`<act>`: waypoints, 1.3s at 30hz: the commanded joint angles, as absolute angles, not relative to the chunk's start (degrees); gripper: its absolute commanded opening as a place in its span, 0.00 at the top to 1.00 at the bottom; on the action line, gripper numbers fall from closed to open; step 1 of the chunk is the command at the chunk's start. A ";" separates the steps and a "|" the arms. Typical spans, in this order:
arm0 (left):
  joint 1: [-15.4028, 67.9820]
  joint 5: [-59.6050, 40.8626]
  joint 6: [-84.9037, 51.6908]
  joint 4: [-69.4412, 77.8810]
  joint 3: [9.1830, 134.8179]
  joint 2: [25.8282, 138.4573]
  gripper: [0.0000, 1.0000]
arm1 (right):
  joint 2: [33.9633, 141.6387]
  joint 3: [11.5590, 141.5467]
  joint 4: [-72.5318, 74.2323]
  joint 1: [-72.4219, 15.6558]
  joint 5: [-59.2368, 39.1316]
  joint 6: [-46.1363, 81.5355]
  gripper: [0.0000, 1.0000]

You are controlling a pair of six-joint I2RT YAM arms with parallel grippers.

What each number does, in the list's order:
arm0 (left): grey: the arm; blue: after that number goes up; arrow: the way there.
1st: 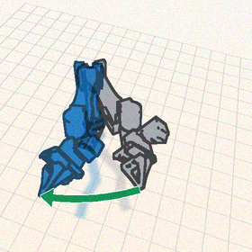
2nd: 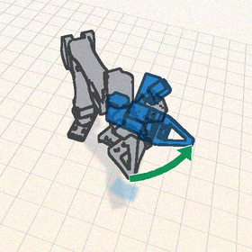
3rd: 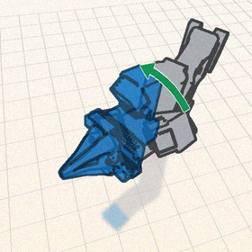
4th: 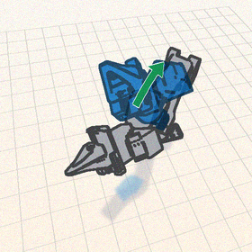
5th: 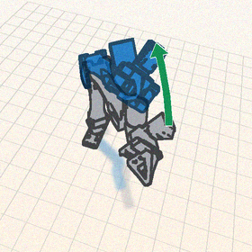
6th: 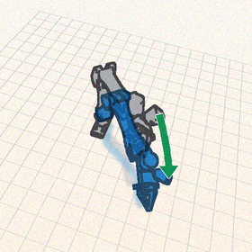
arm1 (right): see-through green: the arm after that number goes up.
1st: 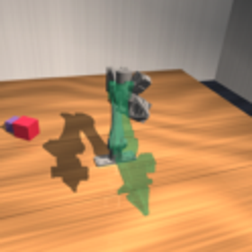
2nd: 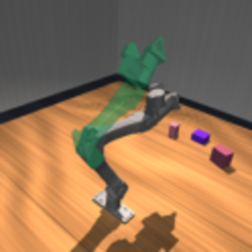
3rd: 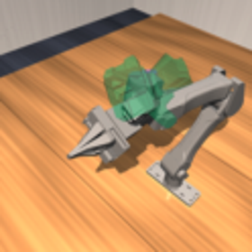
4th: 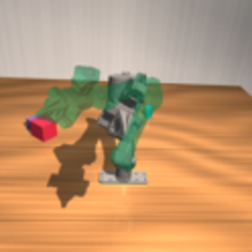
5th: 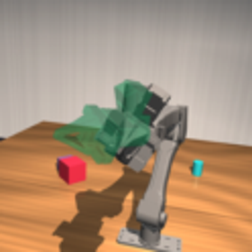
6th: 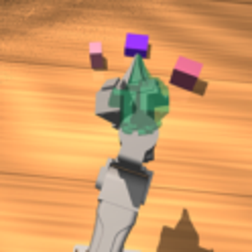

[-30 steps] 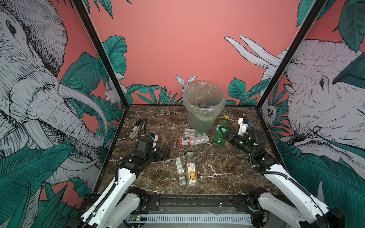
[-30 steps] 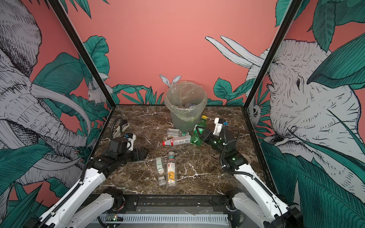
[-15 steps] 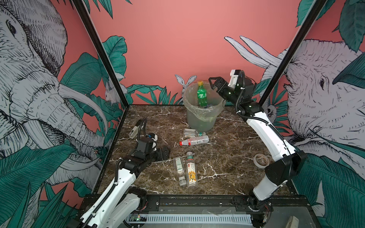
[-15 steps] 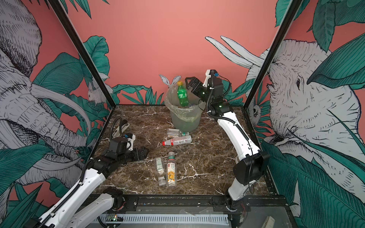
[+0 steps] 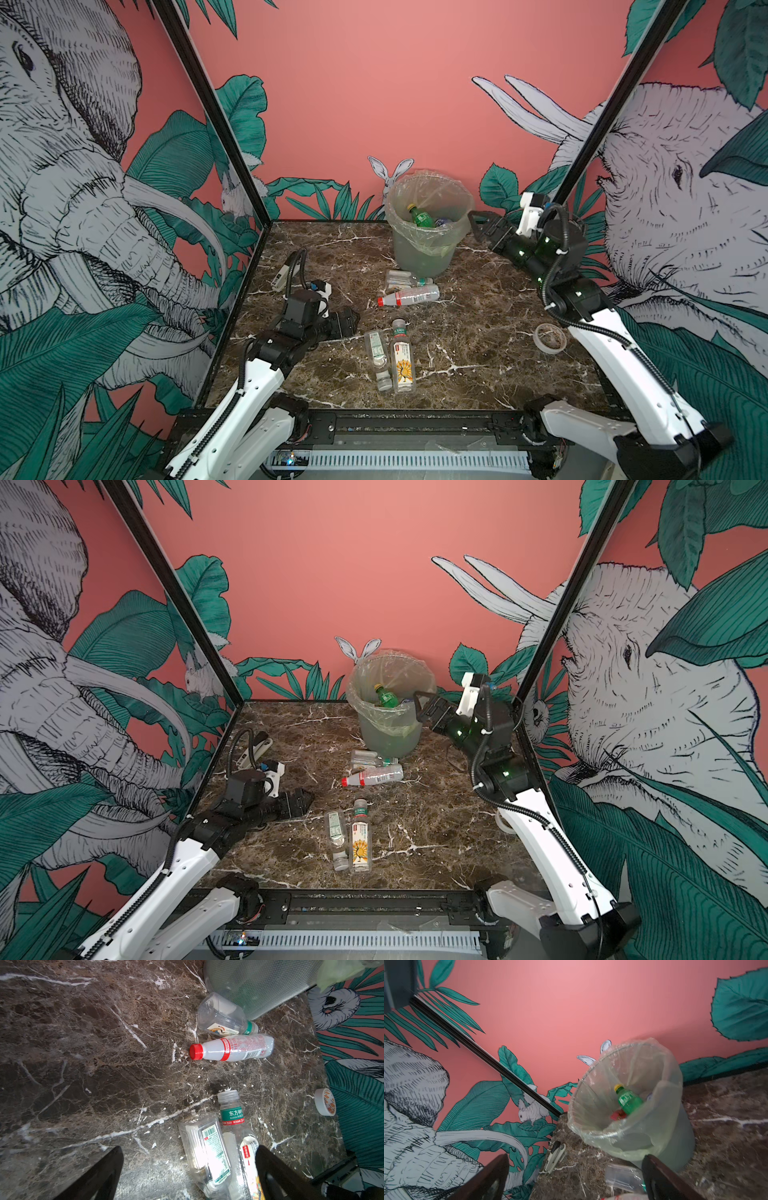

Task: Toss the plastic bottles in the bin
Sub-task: 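Withdraw the right gripper from the bin back over the table, then move the left gripper over the clear square bottle and lower it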

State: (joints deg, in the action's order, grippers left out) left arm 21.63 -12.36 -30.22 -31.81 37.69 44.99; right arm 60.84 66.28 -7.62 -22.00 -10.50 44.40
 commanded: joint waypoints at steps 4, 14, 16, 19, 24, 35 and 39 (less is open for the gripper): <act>21.27 -15.50 -31.14 -31.20 36.58 44.65 0.00 | 52.59 55.59 -10.62 -21.90 -8.19 46.45 0.01; 21.27 -18.58 -34.88 -30.11 33.66 43.11 0.01 | 44.13 47.09 -18.94 -22.03 -8.13 51.26 0.01; 21.26 -18.78 -35.68 -29.90 32.91 42.87 0.00 | 43.29 45.78 -19.40 -21.99 -8.44 52.02 0.01; 21.27 -19.33 -37.07 -29.14 31.98 42.70 0.00 | 42.81 45.00 -21.26 -22.04 -8.55 52.22 0.01; 21.34 -20.03 -40.63 -26.43 29.58 42.66 0.01 | 42.94 43.06 -23.29 -22.06 -8.66 52.07 0.01; 21.68 -20.36 -44.68 -22.50 26.06 44.27 0.00 | 42.69 38.48 -23.23 -22.06 -6.04 49.41 0.01; 22.78 -19.87 -45.61 -22.24 25.87 44.64 0.00 | 44.00 37.21 -21.79 -22.06 -6.67 49.49 0.01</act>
State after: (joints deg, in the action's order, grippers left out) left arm 22.11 -19.88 -44.10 -23.75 26.50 44.64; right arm 43.57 37.78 -24.16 -22.00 -7.29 50.50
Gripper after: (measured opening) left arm 0.994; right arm 0.989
